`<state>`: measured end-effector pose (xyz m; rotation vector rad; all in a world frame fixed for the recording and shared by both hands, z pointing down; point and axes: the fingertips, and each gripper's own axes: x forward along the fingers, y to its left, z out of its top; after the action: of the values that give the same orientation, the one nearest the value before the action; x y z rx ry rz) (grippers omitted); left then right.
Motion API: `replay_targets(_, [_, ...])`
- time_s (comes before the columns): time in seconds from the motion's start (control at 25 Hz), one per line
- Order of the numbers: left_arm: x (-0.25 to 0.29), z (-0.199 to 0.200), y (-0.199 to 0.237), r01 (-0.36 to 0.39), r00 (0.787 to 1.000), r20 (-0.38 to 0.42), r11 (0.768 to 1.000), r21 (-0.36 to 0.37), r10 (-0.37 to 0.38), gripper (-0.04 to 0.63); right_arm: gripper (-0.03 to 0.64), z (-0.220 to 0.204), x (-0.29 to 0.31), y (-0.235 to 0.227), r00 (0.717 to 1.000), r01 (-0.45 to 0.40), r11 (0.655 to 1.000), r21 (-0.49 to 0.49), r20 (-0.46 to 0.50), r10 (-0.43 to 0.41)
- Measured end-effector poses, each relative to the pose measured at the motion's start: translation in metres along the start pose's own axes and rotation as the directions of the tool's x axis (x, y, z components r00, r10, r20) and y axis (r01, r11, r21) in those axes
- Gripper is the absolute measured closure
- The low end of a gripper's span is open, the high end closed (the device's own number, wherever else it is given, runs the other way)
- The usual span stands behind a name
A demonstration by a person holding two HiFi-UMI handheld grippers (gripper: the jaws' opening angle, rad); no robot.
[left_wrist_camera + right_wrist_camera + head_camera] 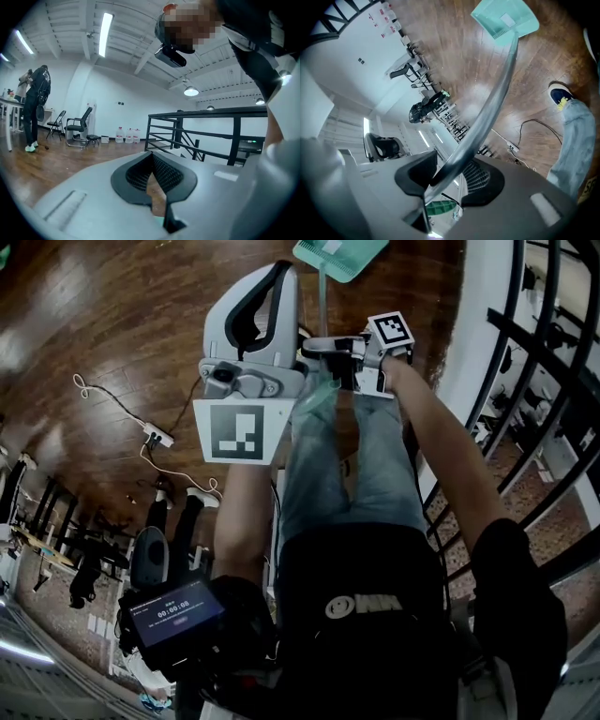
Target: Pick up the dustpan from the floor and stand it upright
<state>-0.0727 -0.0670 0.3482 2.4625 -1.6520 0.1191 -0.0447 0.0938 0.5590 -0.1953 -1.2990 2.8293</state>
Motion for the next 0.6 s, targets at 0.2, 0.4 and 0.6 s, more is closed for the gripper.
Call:
replay_targets(0.2, [-0.01,-0.013,0.001,0.006,1.0,-0.024,1.0,-0.019,-0.006,0.581,0.43,0.015,-0.008,0.032,0.991,-0.131,0.991,-0.039,0.033,0.132])
replay_targets(0.4, [-0.009,-0.016,-0.002,0.028,0.999,-0.028,0.999,-0.04,-0.029,0.581,0.411,0.04,-0.032,0.071,0.929,-0.332,0.936,-0.113,0.134,0.346])
replay_targets(0.6, [-0.003,-0.009,-0.011,0.096,0.995,-0.039,0.995,0.011,-0.095,0.581,0.241,0.057,-0.043,0.096,0.849,-0.457,0.858,-0.235,0.174,0.499])
